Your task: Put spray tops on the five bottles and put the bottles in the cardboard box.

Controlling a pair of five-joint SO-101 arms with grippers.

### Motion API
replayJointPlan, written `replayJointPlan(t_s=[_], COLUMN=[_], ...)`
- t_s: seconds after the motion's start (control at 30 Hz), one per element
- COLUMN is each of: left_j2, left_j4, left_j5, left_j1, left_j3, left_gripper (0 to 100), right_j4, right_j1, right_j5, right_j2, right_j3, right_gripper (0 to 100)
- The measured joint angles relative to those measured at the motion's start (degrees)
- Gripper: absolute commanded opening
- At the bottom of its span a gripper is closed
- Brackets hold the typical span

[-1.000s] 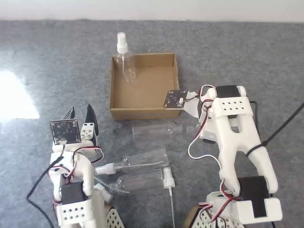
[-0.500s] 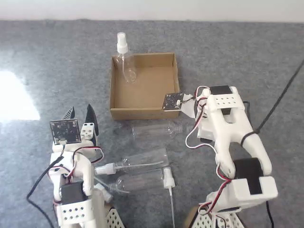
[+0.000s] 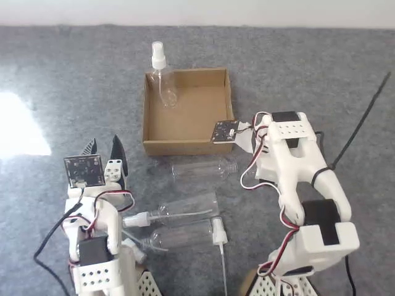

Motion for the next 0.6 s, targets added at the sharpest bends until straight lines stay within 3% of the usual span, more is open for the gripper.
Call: replayJointPlan(t_s=[0.27, 0.6], left_j2=[0.0, 0.0], left_j4=[0.0, 0.0], left_j5=[0.0, 0.0], left_j1=[0.0, 0.0], left_j3=[0.0, 0.0], left_gripper=[15, 15], right_j4=[0.0, -0.2], right_j1=[-0.1, 2.1], right_j5=[-4.7, -9.5], right_j2=[0.0, 0.0], right_j3=[0.0, 0.0], right_gripper=[18.9, 18.4])
